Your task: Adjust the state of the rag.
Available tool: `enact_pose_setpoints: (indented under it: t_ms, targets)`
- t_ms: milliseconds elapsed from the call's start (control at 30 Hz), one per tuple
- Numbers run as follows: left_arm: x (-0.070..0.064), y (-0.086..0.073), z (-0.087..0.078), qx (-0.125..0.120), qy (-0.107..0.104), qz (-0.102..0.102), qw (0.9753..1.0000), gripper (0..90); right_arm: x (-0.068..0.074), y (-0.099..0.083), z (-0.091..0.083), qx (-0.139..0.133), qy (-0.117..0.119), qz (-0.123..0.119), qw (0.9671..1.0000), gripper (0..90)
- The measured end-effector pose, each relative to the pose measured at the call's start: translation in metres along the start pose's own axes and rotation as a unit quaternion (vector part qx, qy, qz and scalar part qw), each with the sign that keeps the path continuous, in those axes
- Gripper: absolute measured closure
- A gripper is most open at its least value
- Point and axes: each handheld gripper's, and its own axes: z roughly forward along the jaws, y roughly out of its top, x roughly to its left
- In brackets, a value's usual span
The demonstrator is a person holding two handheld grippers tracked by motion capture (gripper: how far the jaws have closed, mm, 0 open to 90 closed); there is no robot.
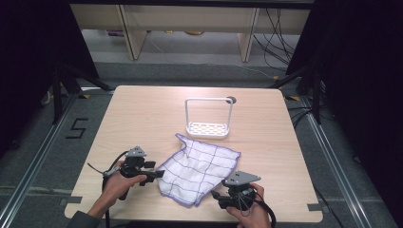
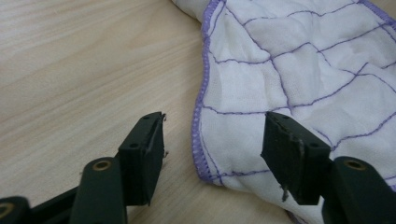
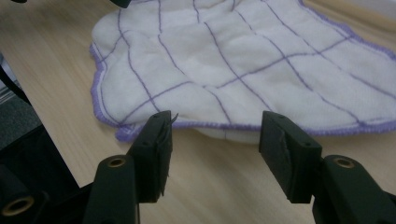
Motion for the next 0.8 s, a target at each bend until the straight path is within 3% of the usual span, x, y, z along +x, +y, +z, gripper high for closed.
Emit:
enact_pose_setpoints:
  t_ms: [33,100,167,233,267,333,367,433,500,633,767,800]
  targets:
    - [0.0,0.0,0.001,-0.005,-0.004,-0.004,1.0,40.4,0.0,0.0,0.0,0.0,0.0,0.0,1.0,43.3]
    - [-0.002,0.0,0.003,-0.005,-0.007,0.0,1.0,45.4,-0.004,-0.004,-0.001,-0.002,-0.012,0.028,0.9995,40.1]
    - [-0.002,0.0,0.004,-0.004,-0.007,0.0,1.0,45.4,-0.005,-0.005,0.0,-0.004,-0.01,0.034,0.9994,39.3]
    - [-0.002,-0.001,0.007,-0.002,-0.01,-0.001,0.9999,46.2,-0.002,-0.006,0.001,-0.008,0.001,0.066,0.9978,37.8]
    - [-0.001,-0.001,0.008,0.001,-0.008,0.001,1.0,47.4,-0.004,-0.005,0.001,-0.009,-0.004,0.054,0.9985,36.4]
    - [-0.001,-0.001,0.009,-0.004,-0.009,-0.004,0.9999,51.0,-0.002,-0.004,0.003,-0.01,0.001,0.073,0.9973,34.9]
    - [-0.001,-0.001,0.01,-0.002,-0.008,-0.002,1.0,52.4,-0.003,-0.004,0.006,-0.016,0.008,0.066,0.9976,32.7]
    - [-0.002,0.0,0.011,0.0,-0.002,0.003,1.0,55.5,0.0,-0.003,0.008,-0.018,-0.01,0.089,0.9958,28.9]
    - [-0.003,-0.001,0.013,-0.006,0.004,0.001,1.0,58.3,0.0,-0.002,0.012,-0.025,-0.006,0.113,0.9932,27.9]
    - [-0.004,0.0,0.01,0.005,0.009,0.014,0.9999,69.3,0.004,0.002,0.017,-0.034,-0.015,0.115,0.9927,27.1]
    - [-0.015,0.0,0.005,-0.007,0.01,0.029,0.9995,78.0,0.003,0.005,0.026,-0.037,-0.03,0.118,0.9919,27.4]
    - [-0.021,0.0,0.001,-0.006,0.011,0.051,0.9986,80.2,0.003,0.007,0.03,-0.034,-0.039,0.114,0.9922,31.7]
